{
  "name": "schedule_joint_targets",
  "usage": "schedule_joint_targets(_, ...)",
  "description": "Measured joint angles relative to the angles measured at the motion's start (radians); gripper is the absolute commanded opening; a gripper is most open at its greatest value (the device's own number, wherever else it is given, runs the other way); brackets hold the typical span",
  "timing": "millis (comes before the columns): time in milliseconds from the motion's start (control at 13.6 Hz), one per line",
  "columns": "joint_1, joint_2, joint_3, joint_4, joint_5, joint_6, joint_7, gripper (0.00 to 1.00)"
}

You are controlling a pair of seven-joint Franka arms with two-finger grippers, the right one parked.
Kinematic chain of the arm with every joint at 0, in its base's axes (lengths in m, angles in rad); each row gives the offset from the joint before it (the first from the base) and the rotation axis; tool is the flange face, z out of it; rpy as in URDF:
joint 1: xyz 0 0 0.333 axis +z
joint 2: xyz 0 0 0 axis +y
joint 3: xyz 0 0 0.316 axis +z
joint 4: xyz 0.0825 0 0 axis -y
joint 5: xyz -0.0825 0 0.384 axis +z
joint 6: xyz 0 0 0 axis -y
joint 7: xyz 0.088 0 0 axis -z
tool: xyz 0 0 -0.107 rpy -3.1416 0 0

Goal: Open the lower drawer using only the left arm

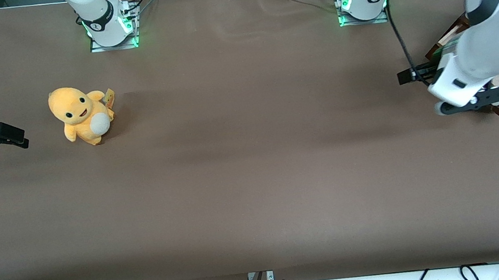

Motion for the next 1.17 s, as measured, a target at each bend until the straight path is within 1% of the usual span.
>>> schedule_joint_targets(147, 0.000, -0.048, 0.070, -0.075, -0.034, 0.109, 0.120, 1.00)
schedule_joint_targets(293, -0.017, -0.116, 0.153, -0.208, -0.077, 0.247, 0.219, 1.00)
schedule_joint_targets(440, -0.054, -0.190, 0.219, -0.334, -0.085, 0.373, 0.283, 1.00)
schedule_joint_targets(514, -0.069, -0.224, 0.234, -0.377, -0.085, 0.411, 0.292, 1.00)
schedule_joint_targets(807, -0.087, -0.327, 0.238, -0.470, -0.085, 0.423, 0.293, 1.00)
schedule_joint_targets(1174, -0.087, -0.343, 0.229, -0.495, -0.085, 0.423, 0.293, 1.00)
